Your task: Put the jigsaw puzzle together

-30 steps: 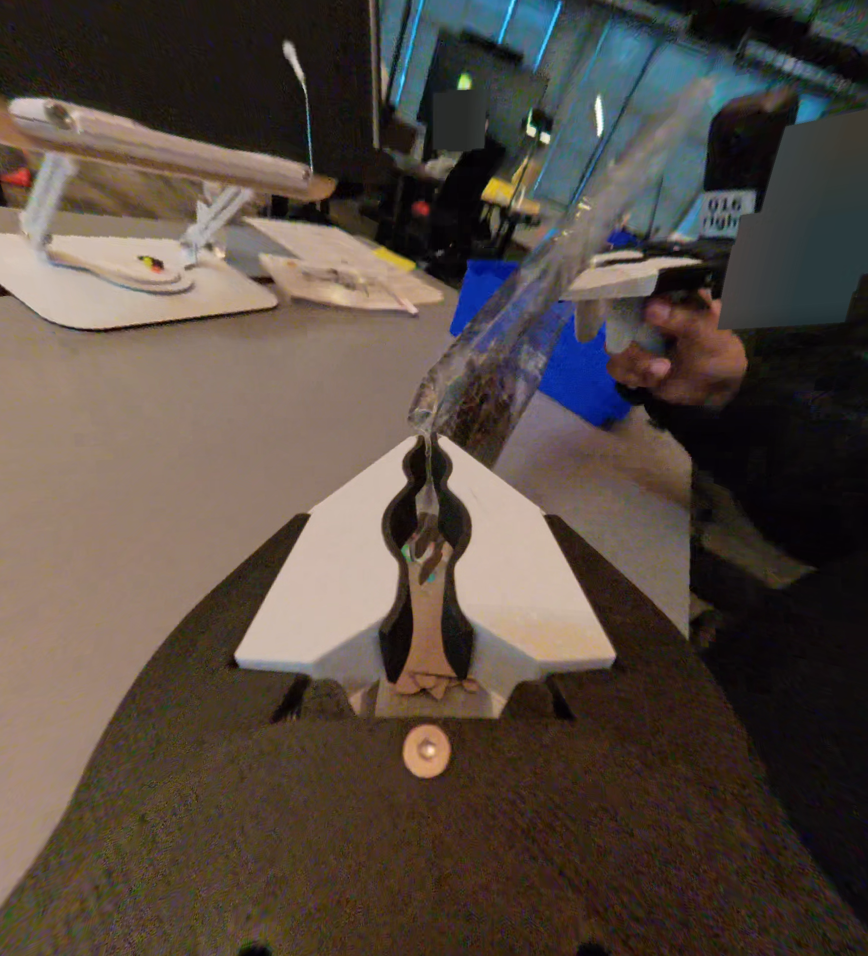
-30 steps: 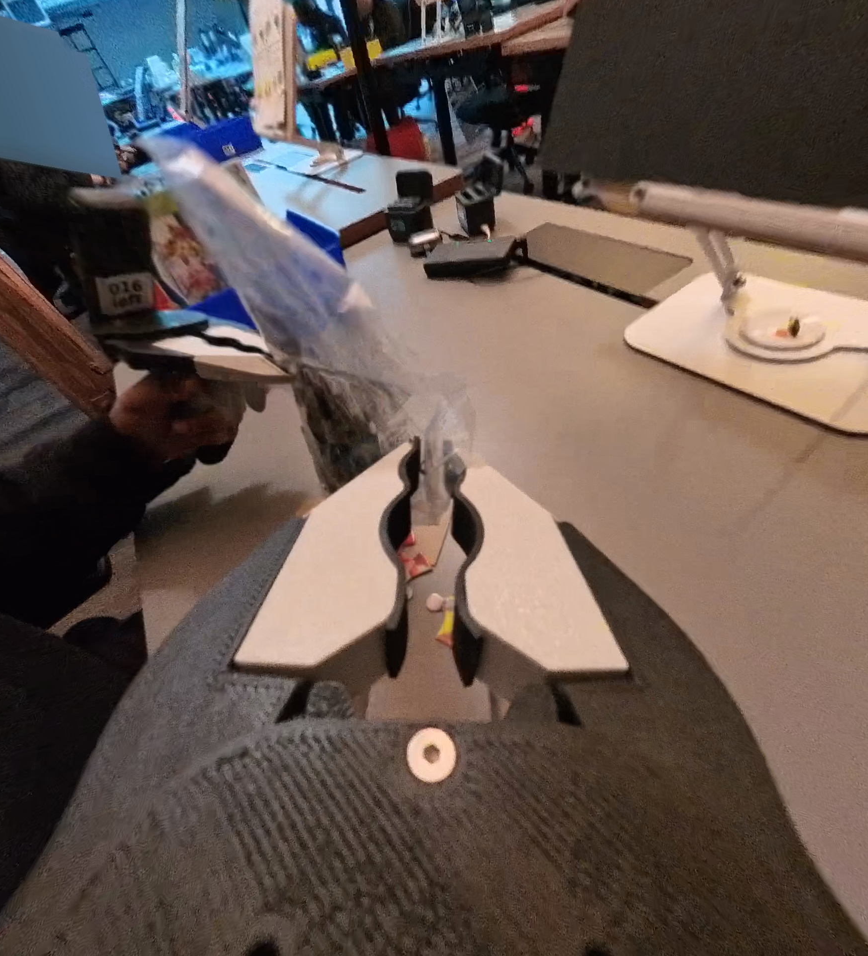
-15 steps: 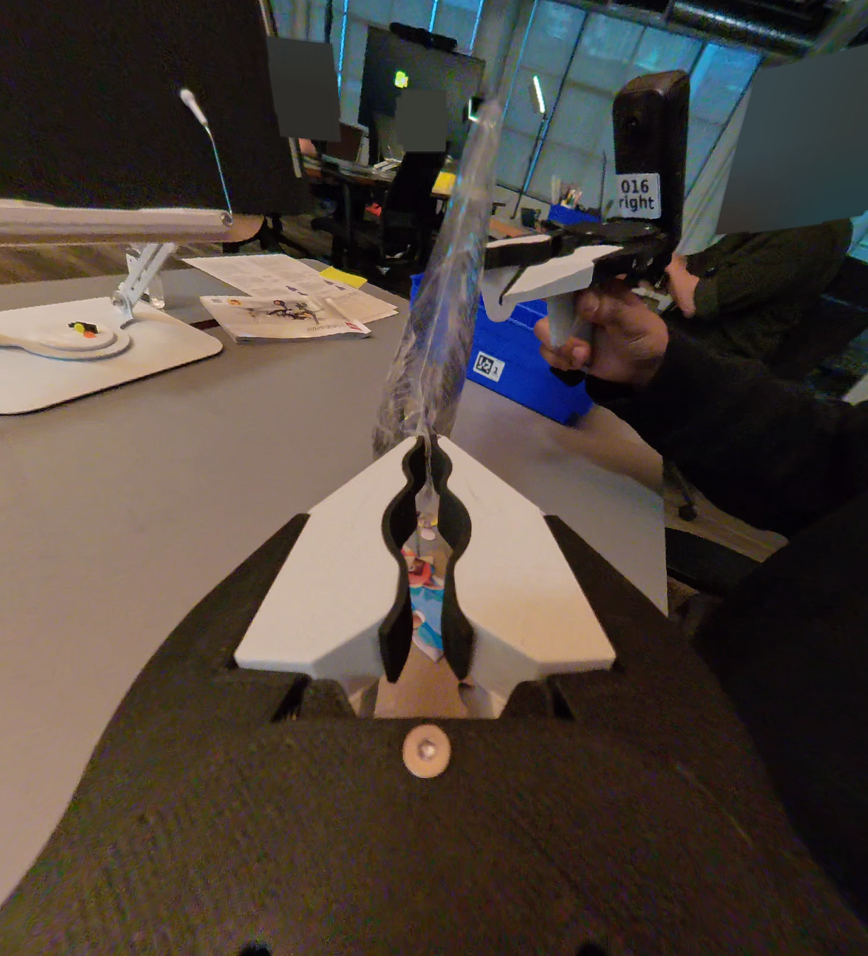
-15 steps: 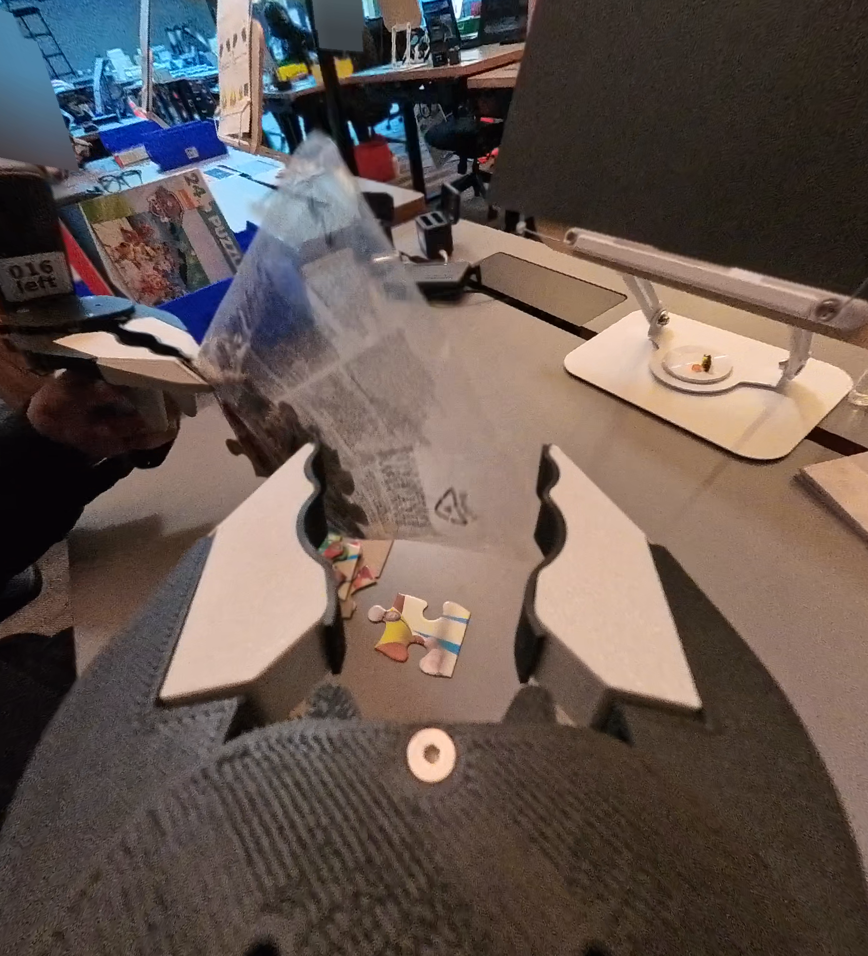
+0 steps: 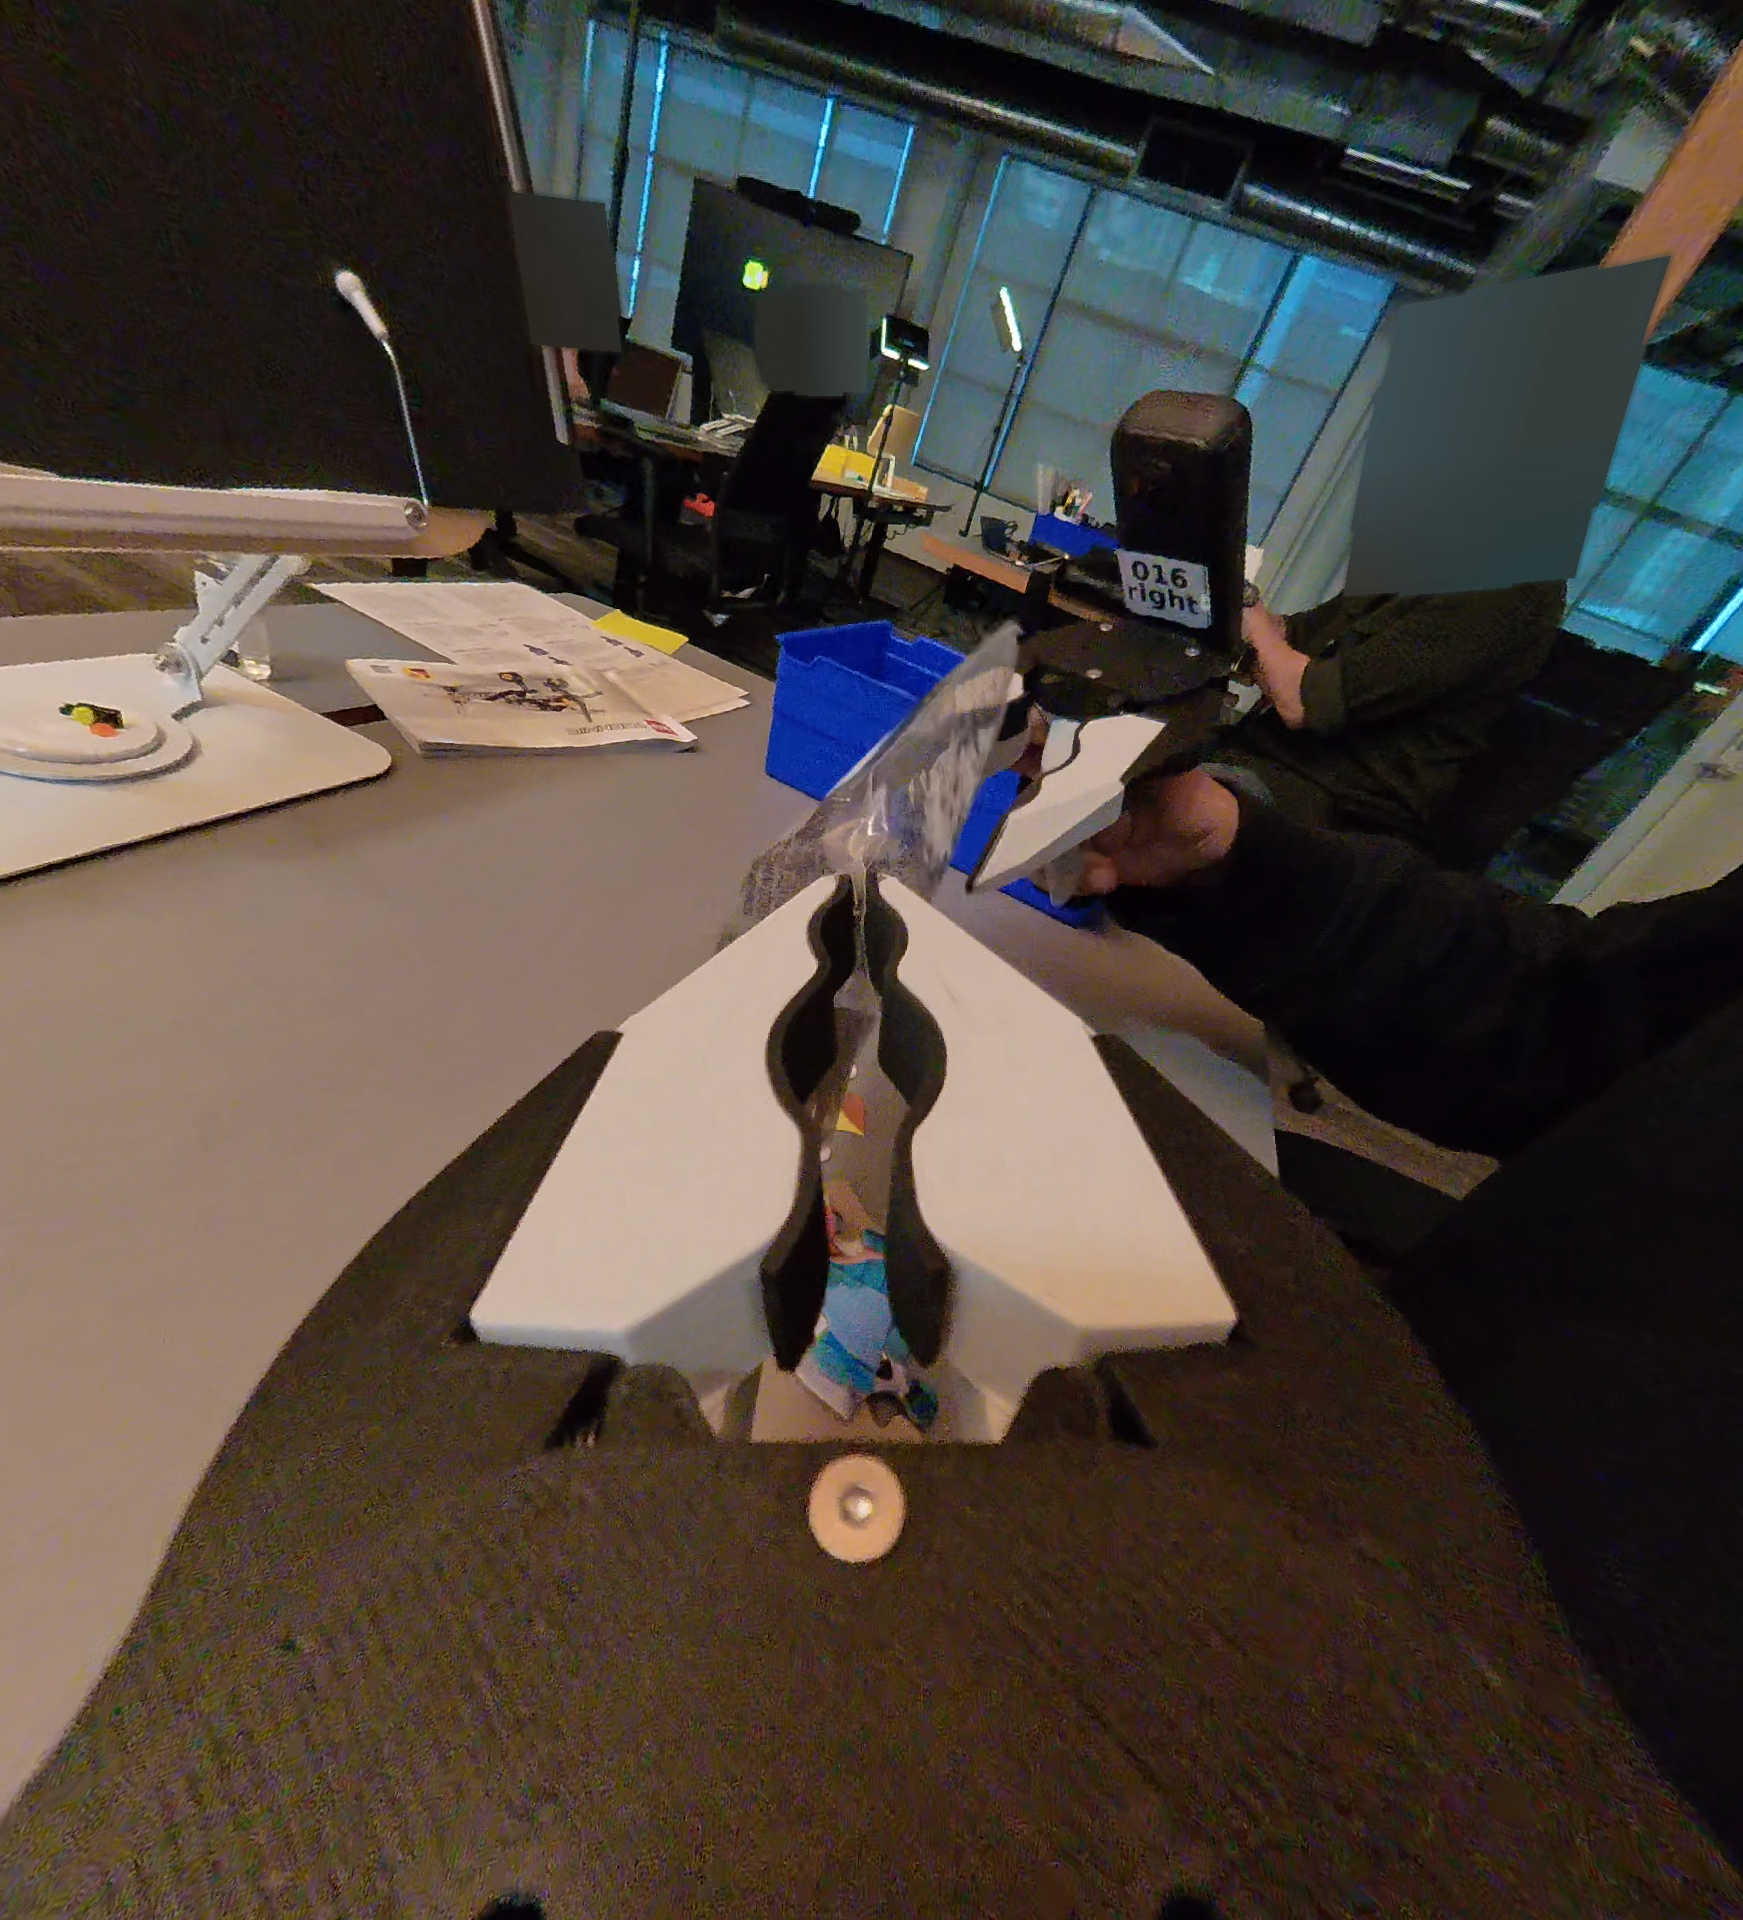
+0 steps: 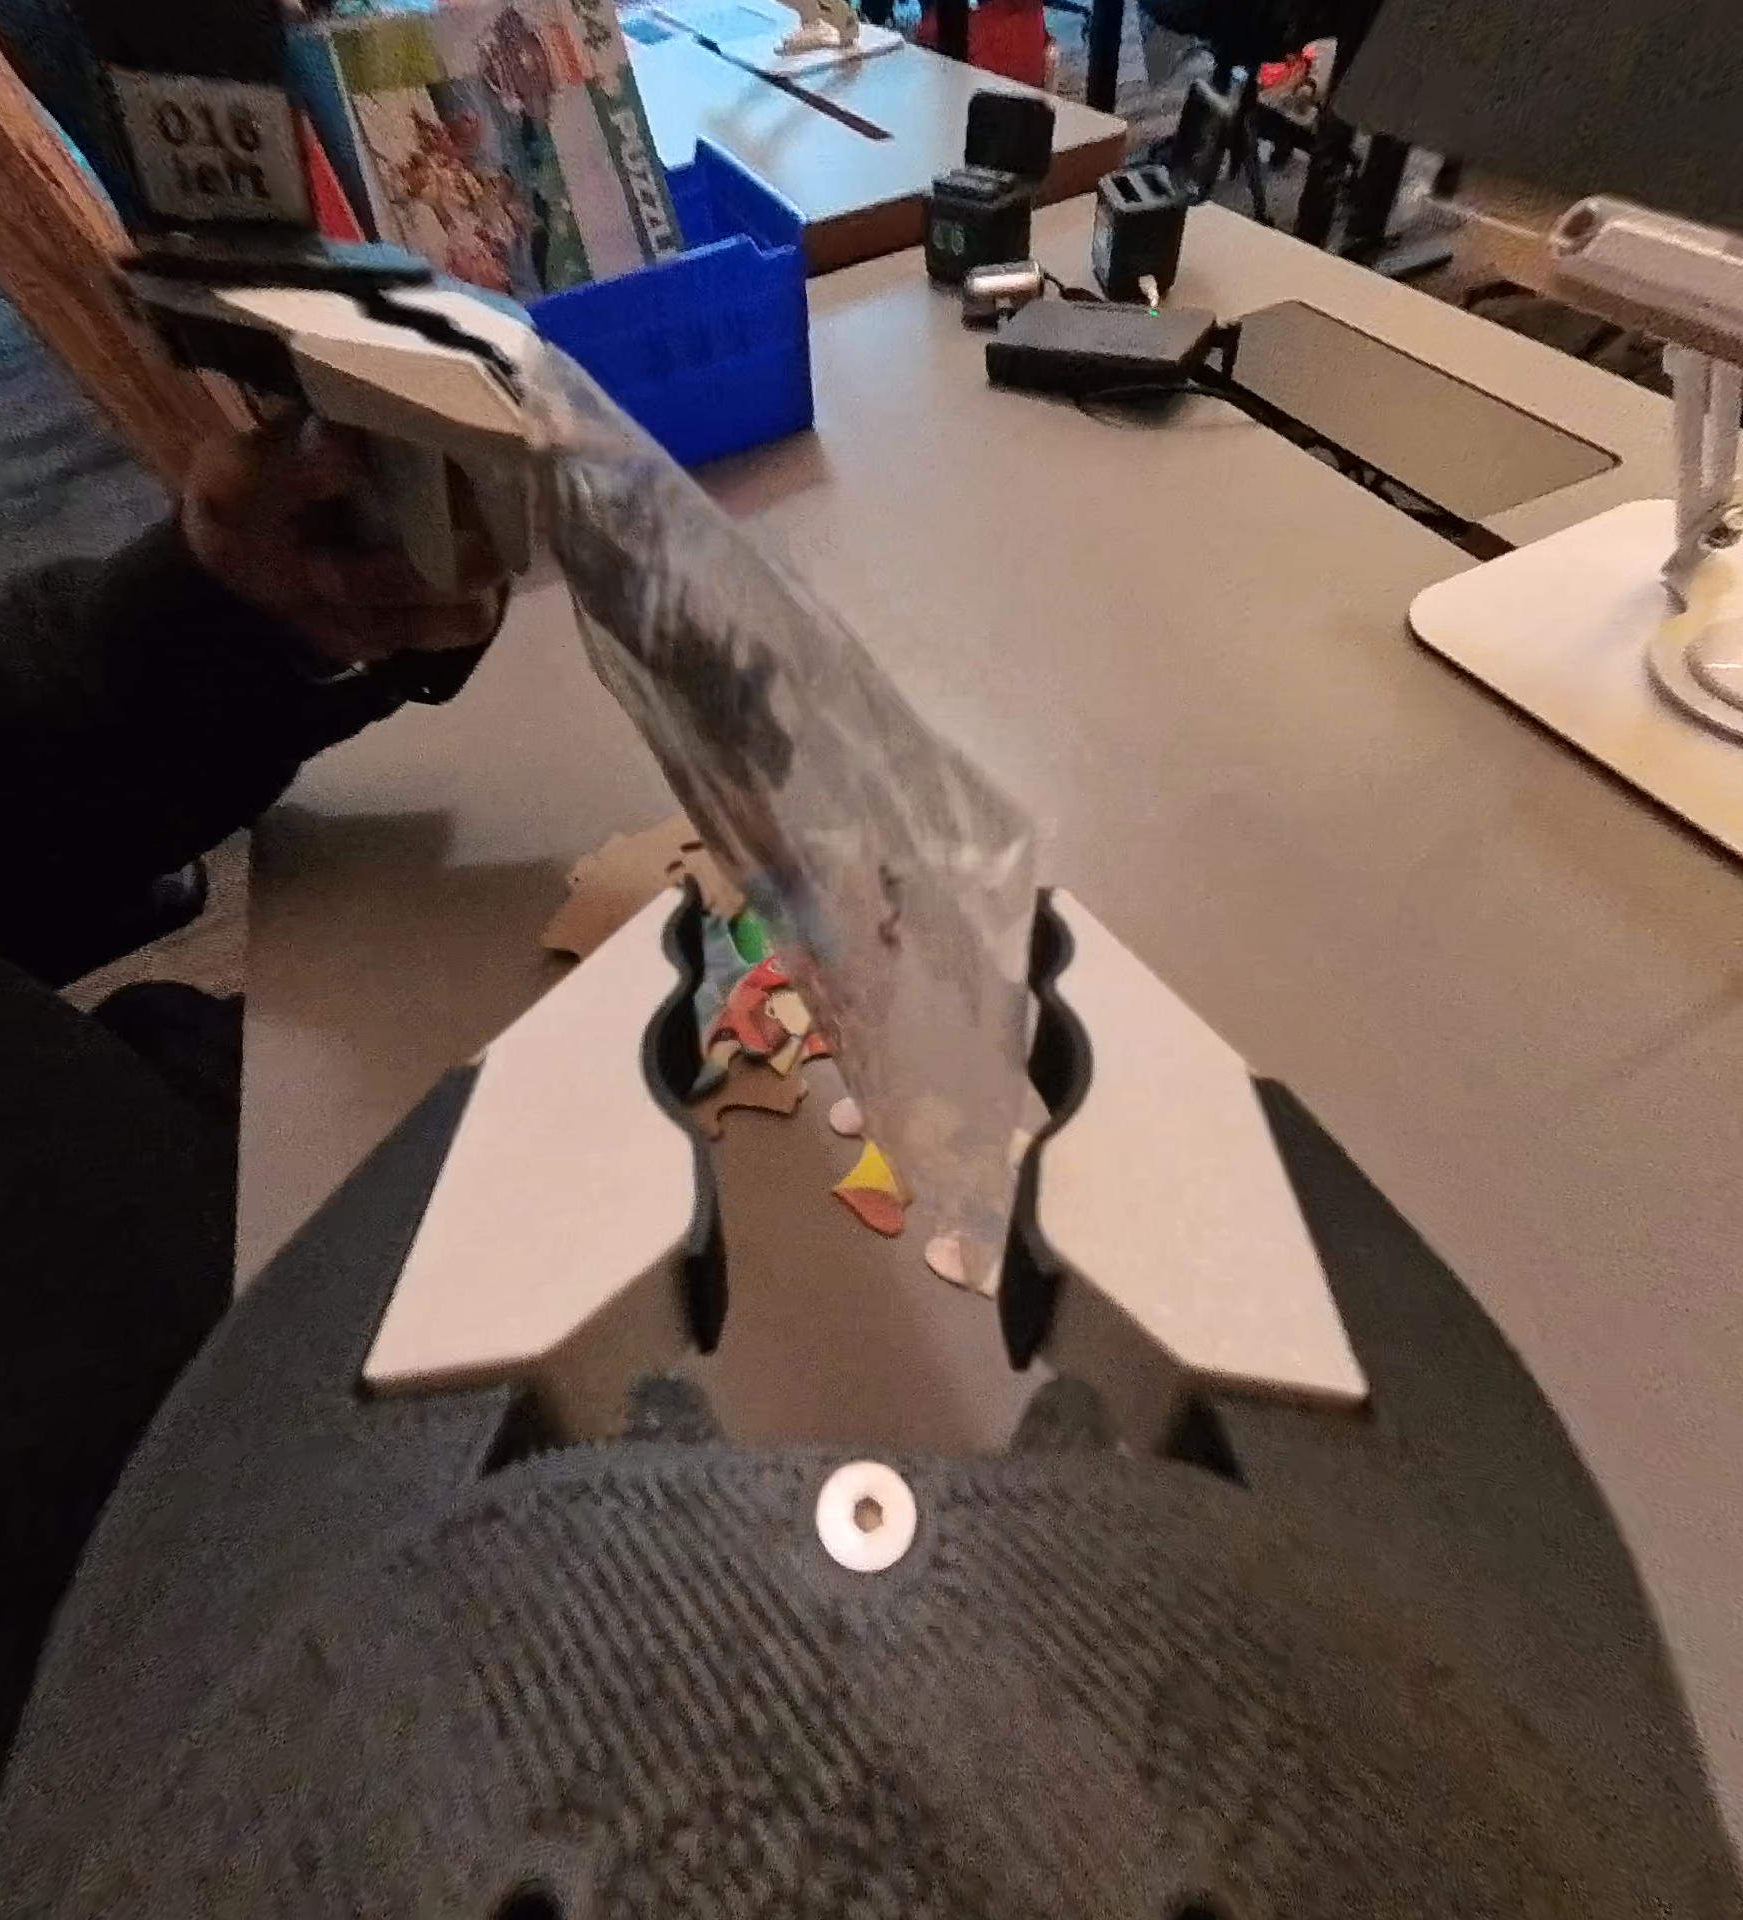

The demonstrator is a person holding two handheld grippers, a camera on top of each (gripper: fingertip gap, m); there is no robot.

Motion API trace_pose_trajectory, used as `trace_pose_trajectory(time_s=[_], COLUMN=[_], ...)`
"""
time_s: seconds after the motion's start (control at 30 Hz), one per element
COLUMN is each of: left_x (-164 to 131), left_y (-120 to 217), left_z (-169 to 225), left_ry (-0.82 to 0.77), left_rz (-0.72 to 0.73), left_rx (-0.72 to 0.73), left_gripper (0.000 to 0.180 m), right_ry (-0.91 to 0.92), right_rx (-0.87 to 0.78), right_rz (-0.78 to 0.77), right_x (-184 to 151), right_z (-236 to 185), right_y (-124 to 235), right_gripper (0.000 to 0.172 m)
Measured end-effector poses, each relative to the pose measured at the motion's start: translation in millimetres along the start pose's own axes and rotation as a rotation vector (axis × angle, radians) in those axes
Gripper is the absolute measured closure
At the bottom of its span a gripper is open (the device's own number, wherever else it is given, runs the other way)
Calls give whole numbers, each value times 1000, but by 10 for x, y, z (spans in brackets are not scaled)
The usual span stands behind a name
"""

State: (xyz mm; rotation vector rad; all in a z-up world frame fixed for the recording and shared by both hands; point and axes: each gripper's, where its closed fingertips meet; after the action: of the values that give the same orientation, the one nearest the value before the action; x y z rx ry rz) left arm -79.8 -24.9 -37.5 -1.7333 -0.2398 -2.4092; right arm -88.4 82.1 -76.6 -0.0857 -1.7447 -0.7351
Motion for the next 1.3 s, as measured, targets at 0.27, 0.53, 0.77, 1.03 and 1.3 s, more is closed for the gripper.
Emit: trace_pose_trajectory(time_s=[0.27,0.53,0.77,1.03,1.3], left_x=[-256,-533,-578,-561,-576], left_y=[32,7,19,107,143], left_z=[-253,-217,-85,-146,-209], left_ry=[59,79,69,50,38], left_rz=[-28,-126,-152,-133,-128], left_rx=[82,68,52,98,138], left_gripper=[180,177,133,132,127], right_ry=[25,294,388,366,465], right_rx=[84,-49,-75,-61,-128], right_rz=[44,-258,-534,-584,-653], right_x=[460,801,805,942,1008], right_z=[-147,-277,-274,-294,-271], right_y=[136,27,-63,-17,40], right_gripper=[172,172,172,172,172])
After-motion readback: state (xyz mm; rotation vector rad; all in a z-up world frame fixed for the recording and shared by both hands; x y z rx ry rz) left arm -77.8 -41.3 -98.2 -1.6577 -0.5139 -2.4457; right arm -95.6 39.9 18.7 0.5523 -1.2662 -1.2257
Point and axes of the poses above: each gripper's, where its closed fingertips meet, y back along the fingers, x out of its top, z = x × y across the jaws, and after that the axes turned 2 degrees about -z, right-handed
